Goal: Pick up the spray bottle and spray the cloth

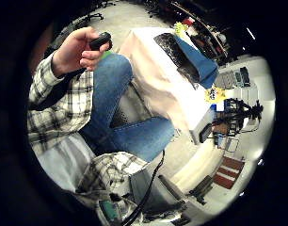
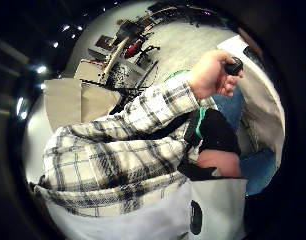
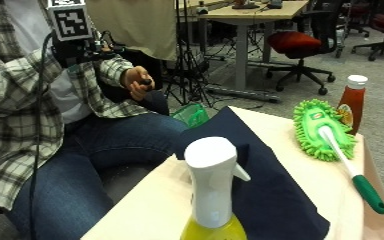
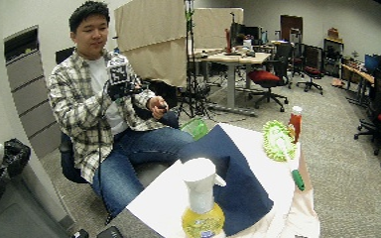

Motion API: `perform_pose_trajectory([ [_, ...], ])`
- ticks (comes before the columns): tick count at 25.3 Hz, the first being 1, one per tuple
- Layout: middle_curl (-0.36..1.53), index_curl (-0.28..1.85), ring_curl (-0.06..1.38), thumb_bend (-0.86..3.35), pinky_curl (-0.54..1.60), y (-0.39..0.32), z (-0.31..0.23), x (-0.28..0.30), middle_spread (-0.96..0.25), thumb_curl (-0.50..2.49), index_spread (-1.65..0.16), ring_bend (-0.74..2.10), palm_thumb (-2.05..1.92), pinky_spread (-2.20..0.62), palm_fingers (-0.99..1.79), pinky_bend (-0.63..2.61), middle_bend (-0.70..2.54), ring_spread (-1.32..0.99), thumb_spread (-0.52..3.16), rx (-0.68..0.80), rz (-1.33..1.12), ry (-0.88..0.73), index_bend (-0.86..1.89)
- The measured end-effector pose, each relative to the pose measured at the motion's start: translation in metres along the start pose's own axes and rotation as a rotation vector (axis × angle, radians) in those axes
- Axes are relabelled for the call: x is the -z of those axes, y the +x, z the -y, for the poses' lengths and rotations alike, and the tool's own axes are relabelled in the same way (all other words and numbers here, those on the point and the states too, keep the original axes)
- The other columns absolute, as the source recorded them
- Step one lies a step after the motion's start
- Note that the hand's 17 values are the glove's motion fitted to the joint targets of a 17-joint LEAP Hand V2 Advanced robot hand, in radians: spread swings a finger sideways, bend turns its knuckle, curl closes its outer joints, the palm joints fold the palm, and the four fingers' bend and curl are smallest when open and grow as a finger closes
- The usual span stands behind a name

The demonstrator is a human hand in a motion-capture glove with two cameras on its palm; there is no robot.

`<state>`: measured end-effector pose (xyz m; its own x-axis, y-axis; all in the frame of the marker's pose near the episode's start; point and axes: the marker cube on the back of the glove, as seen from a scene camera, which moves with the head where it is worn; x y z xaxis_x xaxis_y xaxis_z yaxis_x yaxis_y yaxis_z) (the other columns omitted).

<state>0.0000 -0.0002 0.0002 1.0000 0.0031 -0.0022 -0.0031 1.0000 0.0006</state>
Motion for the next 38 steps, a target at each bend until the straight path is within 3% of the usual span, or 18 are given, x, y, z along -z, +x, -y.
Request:
perform_pose_trajectory([
  [8,0.13,0.16,0.10,0.37,0.13,-0.001,0.001,0.001,-0.01,0.19,-0.20,0.26,0.55,0.17,0.24,0.24,0.23,0.11,0.77,-0.014,0.015,0.005,0.19],
  [18,0.19,0.22,0.15,0.34,0.18,0.011,0.002,-0.004,-0.01,0.28,-0.24,0.26,0.56,0.20,0.21,0.22,0.22,0.14,1.04,-0.039,-0.014,0.007,0.18],
  [27,0.23,0.25,0.17,0.28,0.22,0.101,0.005,-0.004,-0.01,0.33,-0.25,0.27,0.56,0.21,0.21,0.21,0.20,0.15,1.14,-0.307,0.083,0.096,0.17],
  [38,0.28,0.25,0.22,0.21,0.26,0.278,0.007,0.017,0.01,0.37,-0.23,0.36,0.58,0.22,0.33,0.23,0.24,0.12,1.17,-0.717,0.239,0.407,0.13],
])
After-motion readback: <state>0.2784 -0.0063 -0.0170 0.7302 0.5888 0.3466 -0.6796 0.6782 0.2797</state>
